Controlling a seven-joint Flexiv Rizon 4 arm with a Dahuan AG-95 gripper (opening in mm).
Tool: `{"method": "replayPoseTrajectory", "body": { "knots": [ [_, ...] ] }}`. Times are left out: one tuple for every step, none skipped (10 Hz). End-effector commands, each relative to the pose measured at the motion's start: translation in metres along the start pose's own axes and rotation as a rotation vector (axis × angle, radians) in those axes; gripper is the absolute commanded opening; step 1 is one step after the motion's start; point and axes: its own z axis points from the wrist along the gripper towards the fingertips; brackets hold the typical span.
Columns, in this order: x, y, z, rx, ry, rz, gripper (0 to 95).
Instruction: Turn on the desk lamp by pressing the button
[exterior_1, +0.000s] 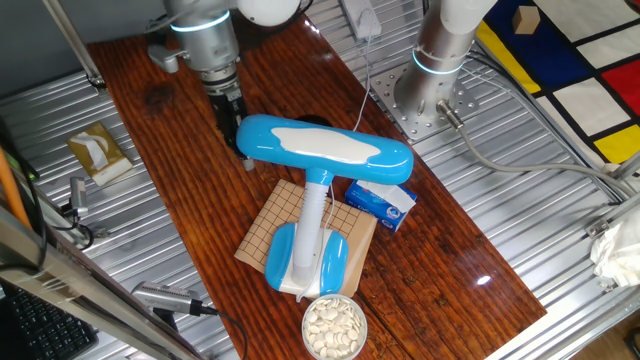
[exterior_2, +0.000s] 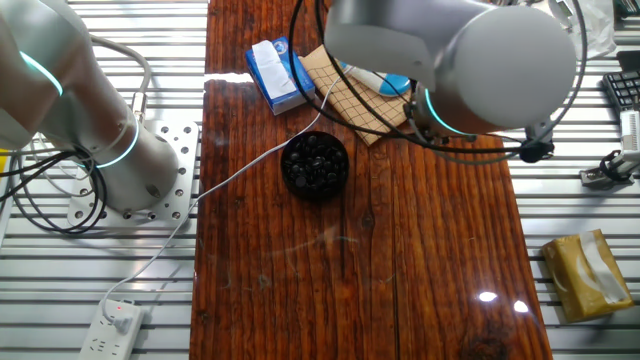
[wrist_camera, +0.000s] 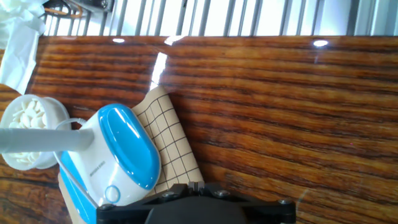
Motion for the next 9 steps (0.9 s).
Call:
{"method": "replayPoseTrajectory", "body": {
  "knots": [
    [-0.0008,-0.0007,0.0007,-0.027,0.037,0.021,0.0],
    [-0.0008,-0.0009,0.0014,-0.034,0.049,0.032,0.0],
    [-0.0007,-0.0012,0.0026,-0.037,0.054,0.038,0.0],
    [-0.0005,-0.0014,0.0038,-0.045,0.054,0.044,0.0],
    [-0.0004,-0.0015,0.0046,-0.055,0.062,0.049,0.0],
    [-0.0003,-0.0016,0.0046,-0.056,0.065,0.048,0.0],
    [0.0002,-0.0016,0.0046,-0.061,0.079,0.032,0.0],
    [0.0002,-0.0016,0.0047,-0.071,0.098,0.026,0.0],
    [0.0003,-0.0016,0.0046,-0.074,0.111,0.015,0.0]
  ]
}}
